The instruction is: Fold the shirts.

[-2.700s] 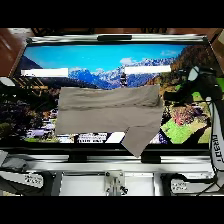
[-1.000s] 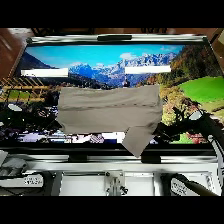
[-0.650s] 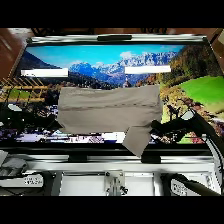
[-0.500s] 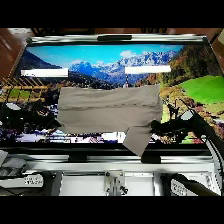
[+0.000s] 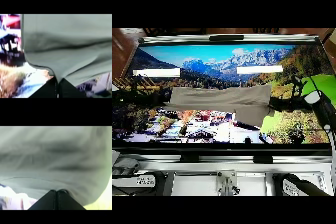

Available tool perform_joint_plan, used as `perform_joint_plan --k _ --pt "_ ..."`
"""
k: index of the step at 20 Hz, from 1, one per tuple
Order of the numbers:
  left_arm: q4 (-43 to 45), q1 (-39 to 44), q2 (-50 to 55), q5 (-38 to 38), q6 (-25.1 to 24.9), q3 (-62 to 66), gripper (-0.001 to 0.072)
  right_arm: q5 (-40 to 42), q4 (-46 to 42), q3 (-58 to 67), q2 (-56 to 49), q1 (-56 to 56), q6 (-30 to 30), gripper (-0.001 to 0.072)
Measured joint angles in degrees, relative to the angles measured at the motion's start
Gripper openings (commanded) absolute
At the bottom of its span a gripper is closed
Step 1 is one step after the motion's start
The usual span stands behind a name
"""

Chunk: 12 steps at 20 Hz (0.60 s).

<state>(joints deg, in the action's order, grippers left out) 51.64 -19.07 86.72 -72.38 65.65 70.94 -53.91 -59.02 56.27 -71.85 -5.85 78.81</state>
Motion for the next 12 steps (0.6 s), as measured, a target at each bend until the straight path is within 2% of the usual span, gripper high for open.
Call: perform_joint_plan --k 8,9,10,11,12 --pt "-2.4 4.4 13.9 5.1 8.1 13.8 0.0038 5.7 1.6 22.9 -23.7 0.0 1.0 0.0062" --pt "-2.4 4.6 15.3 5.4 9.1 14.4 0.0038 6.2 2.1 24.8 -25.8 0.0 1.1 0.0091" --pt "-2.5 4.8 16.6 5.6 10.0 14.8 0.0039 6.6 2.6 26.6 -27.7 0.0 1.1 0.0175" --pt "-2.6 4.9 17.7 5.8 10.7 15.1 0.0045 7.1 2.7 28.0 -29.3 0.0 1.2 0.0309" --pt "-2.5 5.0 18.4 5.9 11.4 15.4 0.0121 7.5 2.8 29.0 -30.3 0.0 1.2 0.0473"
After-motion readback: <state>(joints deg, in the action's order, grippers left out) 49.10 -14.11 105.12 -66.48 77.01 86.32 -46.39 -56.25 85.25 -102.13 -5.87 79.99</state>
